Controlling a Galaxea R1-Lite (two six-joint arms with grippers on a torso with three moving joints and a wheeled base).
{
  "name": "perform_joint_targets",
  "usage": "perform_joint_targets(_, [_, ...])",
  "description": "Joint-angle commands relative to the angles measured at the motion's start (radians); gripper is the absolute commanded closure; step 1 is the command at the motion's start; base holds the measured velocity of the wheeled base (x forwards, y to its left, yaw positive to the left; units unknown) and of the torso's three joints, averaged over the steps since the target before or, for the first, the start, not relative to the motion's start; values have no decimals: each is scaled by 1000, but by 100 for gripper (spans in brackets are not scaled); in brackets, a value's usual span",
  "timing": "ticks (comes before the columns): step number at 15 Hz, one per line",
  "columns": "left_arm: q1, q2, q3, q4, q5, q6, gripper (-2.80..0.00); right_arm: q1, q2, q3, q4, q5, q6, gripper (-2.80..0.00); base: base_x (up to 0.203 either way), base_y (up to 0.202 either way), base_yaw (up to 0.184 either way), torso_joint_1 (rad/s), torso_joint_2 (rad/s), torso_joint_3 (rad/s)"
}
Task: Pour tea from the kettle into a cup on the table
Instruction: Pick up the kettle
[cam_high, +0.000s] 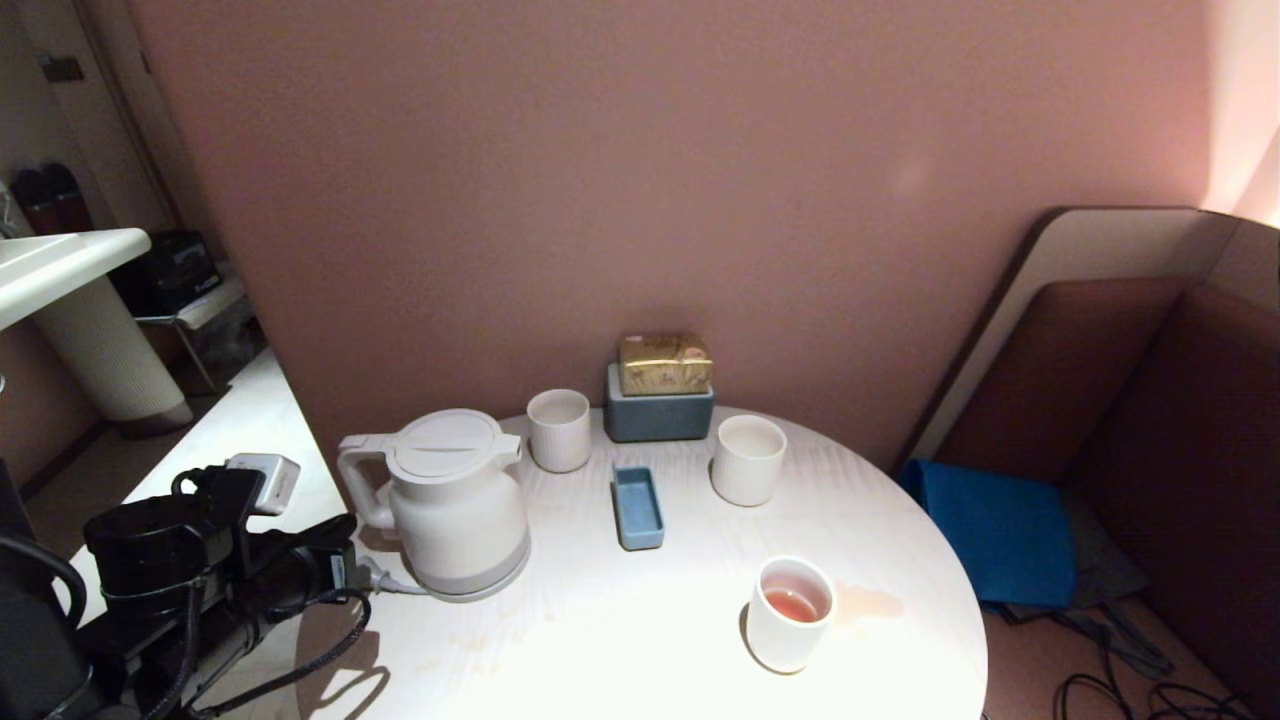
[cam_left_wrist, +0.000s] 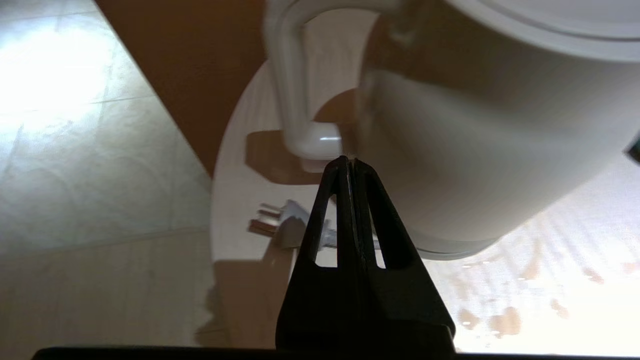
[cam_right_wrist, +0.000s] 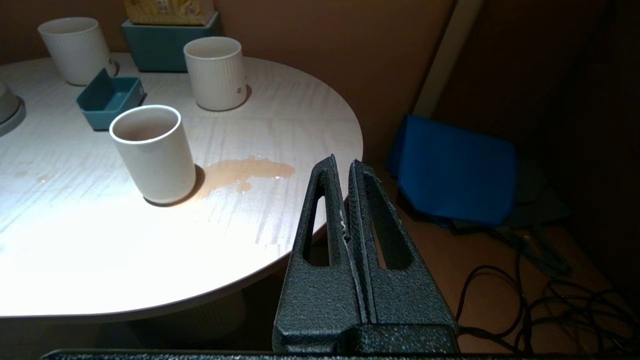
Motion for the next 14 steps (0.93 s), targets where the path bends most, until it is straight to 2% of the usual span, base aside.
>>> perform_joint_targets(1, [35, 10, -2, -9, 0, 22, -280, 0, 1, 0, 0, 0, 0, 0, 0, 0, 0, 0, 0, 0])
perform_joint_targets(3, [57, 9, -18, -9, 0, 36, -280, 0, 1, 0, -1, 0, 0, 0, 0, 0, 0, 0, 0, 0])
perform_joint_targets(14, [60, 72, -89, -8, -3, 39, -280, 0, 1, 0, -1, 0, 0, 0, 0, 0, 0, 0, 0, 0])
